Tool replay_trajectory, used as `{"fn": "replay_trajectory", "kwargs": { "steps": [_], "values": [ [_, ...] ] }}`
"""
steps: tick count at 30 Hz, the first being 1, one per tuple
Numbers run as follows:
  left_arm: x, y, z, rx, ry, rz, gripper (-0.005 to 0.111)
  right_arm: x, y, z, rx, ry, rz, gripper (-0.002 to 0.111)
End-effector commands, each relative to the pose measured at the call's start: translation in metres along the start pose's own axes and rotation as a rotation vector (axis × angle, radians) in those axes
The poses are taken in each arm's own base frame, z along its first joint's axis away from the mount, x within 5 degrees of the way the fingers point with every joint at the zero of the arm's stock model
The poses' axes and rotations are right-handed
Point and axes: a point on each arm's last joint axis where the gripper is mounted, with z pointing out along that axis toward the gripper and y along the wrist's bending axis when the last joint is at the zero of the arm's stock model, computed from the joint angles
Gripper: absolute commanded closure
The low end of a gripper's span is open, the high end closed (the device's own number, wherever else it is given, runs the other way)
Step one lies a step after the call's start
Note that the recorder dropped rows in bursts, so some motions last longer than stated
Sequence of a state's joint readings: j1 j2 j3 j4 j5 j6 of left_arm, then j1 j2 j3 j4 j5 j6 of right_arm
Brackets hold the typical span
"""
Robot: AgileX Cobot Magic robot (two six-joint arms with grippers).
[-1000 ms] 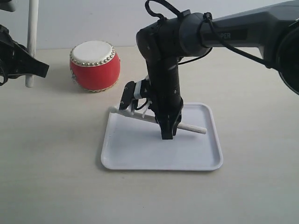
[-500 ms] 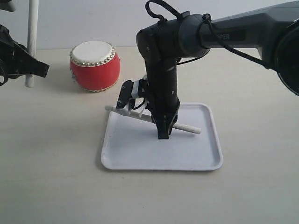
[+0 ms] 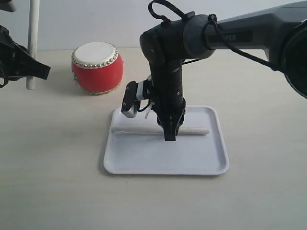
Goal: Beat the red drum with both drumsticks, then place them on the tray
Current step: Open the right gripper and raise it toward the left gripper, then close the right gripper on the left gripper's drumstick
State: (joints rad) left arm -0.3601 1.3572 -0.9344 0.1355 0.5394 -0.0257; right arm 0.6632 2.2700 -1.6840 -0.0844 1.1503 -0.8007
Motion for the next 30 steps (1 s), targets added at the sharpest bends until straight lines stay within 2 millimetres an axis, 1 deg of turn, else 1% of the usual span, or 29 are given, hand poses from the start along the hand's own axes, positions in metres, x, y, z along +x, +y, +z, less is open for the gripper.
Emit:
{"fn": "replay_trajectory", "kwargs": {
  "steps": [1, 3, 6, 9, 10, 13, 15, 16, 18, 21, 23, 24, 26, 27, 29, 30],
  "values": [
    [-0.001, 0.0, -0.001, 0.0, -0.017, -0.004, 0.107, 0.0, -0.002, 0.0, 0.021, -0.008, -0.001, 0.065],
    [-0.001, 0.0, -0.001, 0.0, -0.017, -0.004, 0.107, -0.001, -0.001, -0.002, 0.018, -0.02, 0.004, 0.06],
    [-0.001, 0.0, -0.001, 0.004, -0.029, -0.006, 0.107, -0.002, 0.001, -0.016, 0.016, -0.071, 0.032, 0.059],
    [0.001, -0.003, 0.003, 0.021, -0.067, -0.008, 0.107, -0.004, 0.006, -0.045, 0.024, -0.189, 0.069, 0.059],
    [0.002, -0.003, 0.004, 0.024, -0.077, 0.001, 0.107, -0.005, 0.009, -0.06, 0.024, -0.258, 0.091, 0.059],
    [0.003, -0.004, 0.005, 0.029, -0.085, -0.001, 0.107, -0.007, 0.014, -0.095, 0.041, -0.432, 0.11, 0.059],
    [0.003, -0.004, 0.005, 0.036, -0.086, 0.0, 0.107, -0.005, 0.015, -0.113, 0.021, -0.546, 0.113, 0.059],
    [0.003, -0.005, 0.005, 0.045, -0.086, 0.008, 0.107, -0.003, 0.015, -0.118, 0.006, -0.588, 0.116, 0.059],
    [0.003, -0.009, 0.005, 0.083, -0.091, 0.012, 0.107, 0.003, 0.01, -0.128, -0.034, -0.686, 0.144, 0.059],
    [0.003, -0.017, 0.004, 0.175, -0.096, 0.049, 0.107, 0.017, -0.005, -0.135, -0.097, -0.823, 0.219, 0.059],
    [0.002, -0.021, 0.002, 0.247, -0.115, 0.092, 0.107, 0.028, -0.014, -0.138, -0.151, -0.936, 0.243, 0.059],
    [0.001, -0.023, 0.001, 0.291, -0.128, 0.101, 0.107, 0.033, -0.016, -0.14, -0.17, -0.991, 0.224, 0.059],
    [0.001, -0.02, 0.0, 0.369, -0.152, 0.125, 0.107, 0.045, -0.019, -0.143, -0.255, -1.132, 0.164, 0.059],
    [0.0, -0.019, -0.001, 0.409, -0.172, 0.1, 0.107, 0.051, -0.017, -0.145, -0.302, -1.186, 0.127, 0.059],
    [-0.001, -0.013, -0.001, 0.511, -0.208, 0.072, 0.107, 0.06, -0.026, -0.147, -0.279, -1.318, 0.138, 0.059],
    [-0.001, -0.01, -0.001, 0.547, -0.226, 0.065, 0.107, 0.063, -0.027, -0.149, -0.294, -1.369, 0.17, 0.059]
  ]
}}
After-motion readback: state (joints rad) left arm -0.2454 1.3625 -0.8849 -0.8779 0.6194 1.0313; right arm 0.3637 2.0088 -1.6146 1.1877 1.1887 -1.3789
